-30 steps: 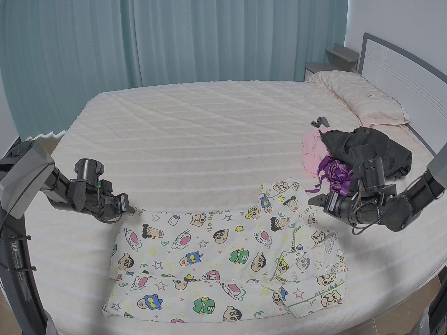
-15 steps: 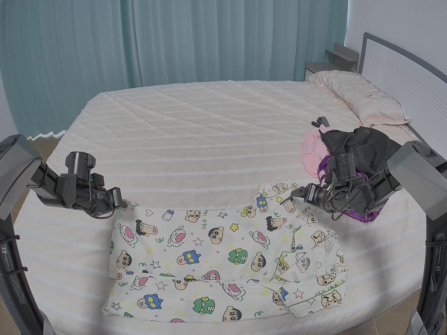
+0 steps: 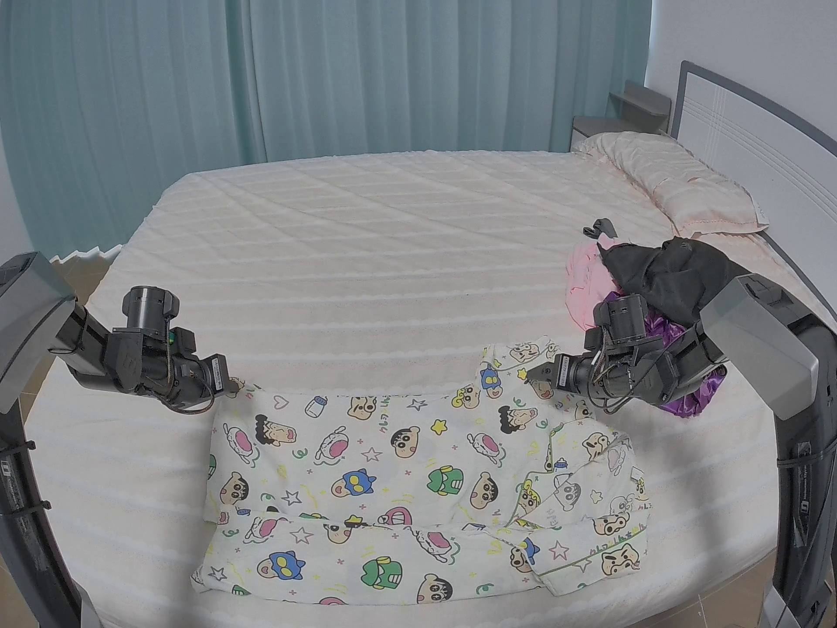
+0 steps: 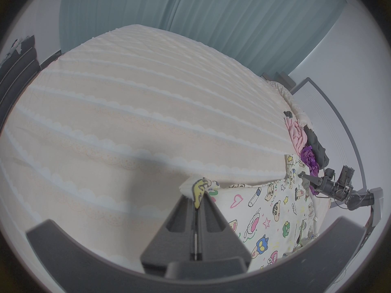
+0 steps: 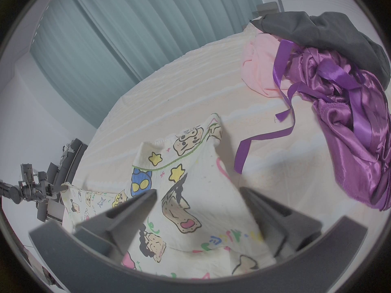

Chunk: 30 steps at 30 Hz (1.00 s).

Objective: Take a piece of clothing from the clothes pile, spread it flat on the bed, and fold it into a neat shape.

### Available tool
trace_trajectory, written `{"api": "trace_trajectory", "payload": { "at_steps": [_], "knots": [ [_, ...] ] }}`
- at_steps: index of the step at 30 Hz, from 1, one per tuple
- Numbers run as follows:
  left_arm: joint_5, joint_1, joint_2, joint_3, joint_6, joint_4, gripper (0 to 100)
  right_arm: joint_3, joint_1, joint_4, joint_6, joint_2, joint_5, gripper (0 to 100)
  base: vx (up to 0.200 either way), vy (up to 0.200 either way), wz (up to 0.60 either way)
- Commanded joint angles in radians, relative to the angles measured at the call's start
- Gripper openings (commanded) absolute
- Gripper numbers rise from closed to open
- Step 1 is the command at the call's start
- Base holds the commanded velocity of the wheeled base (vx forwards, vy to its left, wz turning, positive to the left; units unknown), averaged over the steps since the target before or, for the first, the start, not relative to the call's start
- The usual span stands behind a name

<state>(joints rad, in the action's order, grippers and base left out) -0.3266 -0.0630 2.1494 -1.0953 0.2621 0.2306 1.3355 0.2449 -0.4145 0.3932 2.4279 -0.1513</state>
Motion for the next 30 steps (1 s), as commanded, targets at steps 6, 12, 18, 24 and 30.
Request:
{"api": "trace_trajectory", "payload": {
  "at_steps": [6,12,18,24,30],
  "knots": [
    [0.000,-0.001,0.000,-0.031,0.002,-0.048,0,-0.001,-0.009,-0.010,0.000,-0.012,-0.004,0,0.000,0.000,0.00],
    [-0.003,-0.008,-0.006,-0.054,0.005,-0.077,0,-0.050,-0.022,-0.014,0.009,-0.069,-0.045,0,0.000,0.000,0.00],
    [-0.003,-0.009,-0.017,-0.049,0.005,-0.076,0,-0.127,-0.022,-0.079,0.009,-0.125,-0.083,0,0.000,0.000,0.00],
    [-0.006,-0.009,-0.017,-0.054,0.006,-0.070,0,-0.154,-0.022,-0.179,0.047,-0.124,-0.082,0,0.000,0.000,0.00],
    [-0.008,-0.009,-0.019,-0.054,0.034,-0.057,0,-0.154,-0.024,-0.208,0.052,-0.112,-0.080,0,0.000,0.000,0.00]
  ]
}}
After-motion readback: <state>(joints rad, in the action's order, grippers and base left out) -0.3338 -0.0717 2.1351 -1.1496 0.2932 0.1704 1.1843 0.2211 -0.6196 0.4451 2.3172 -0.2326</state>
